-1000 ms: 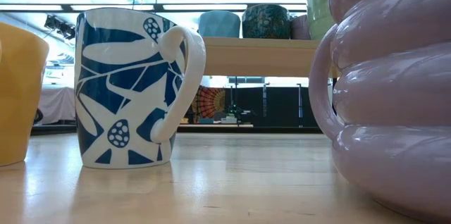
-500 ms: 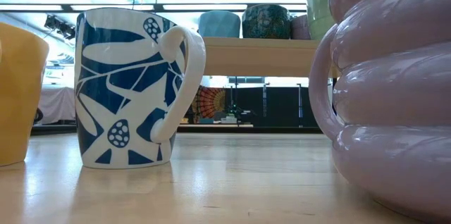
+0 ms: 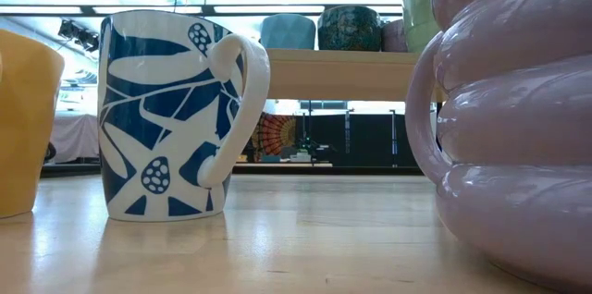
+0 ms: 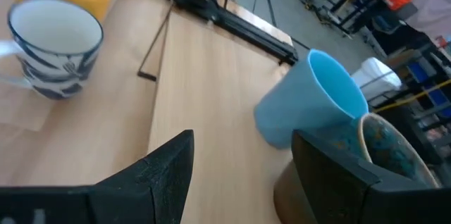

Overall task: Place coffee mugs
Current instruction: Put the blue patterned mug on the shelf

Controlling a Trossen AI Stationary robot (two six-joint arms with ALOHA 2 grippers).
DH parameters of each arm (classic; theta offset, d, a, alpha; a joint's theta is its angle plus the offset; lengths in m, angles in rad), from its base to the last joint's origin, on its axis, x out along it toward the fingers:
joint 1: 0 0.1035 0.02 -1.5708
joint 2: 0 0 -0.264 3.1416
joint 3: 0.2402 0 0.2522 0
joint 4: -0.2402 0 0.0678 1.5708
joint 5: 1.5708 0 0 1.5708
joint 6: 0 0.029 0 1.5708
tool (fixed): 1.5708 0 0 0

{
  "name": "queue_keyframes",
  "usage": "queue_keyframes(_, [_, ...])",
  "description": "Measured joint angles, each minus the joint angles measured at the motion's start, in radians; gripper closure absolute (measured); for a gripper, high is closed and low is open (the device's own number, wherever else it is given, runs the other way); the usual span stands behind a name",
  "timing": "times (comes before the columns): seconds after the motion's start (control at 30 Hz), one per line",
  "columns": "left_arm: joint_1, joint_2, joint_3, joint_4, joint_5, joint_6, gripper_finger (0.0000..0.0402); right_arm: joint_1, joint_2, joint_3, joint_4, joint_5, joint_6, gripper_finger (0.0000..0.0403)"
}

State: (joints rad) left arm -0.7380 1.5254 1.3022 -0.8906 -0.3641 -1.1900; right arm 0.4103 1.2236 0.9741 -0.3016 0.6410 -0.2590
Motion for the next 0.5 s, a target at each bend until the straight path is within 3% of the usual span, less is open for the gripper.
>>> queue_keyframes(0.2, [0.076,0.043,0.001,0.132,0.042,0.178,0.026,0.0,0.0,0.0,-0.052,0.013,0.043,0.0158])
queue_keyframes(0.5, [0.109,0.049,0.001,0.244,0.043,0.215,0.026,0.0,0.0,0.0,-0.066,0.013,0.048,0.0158])
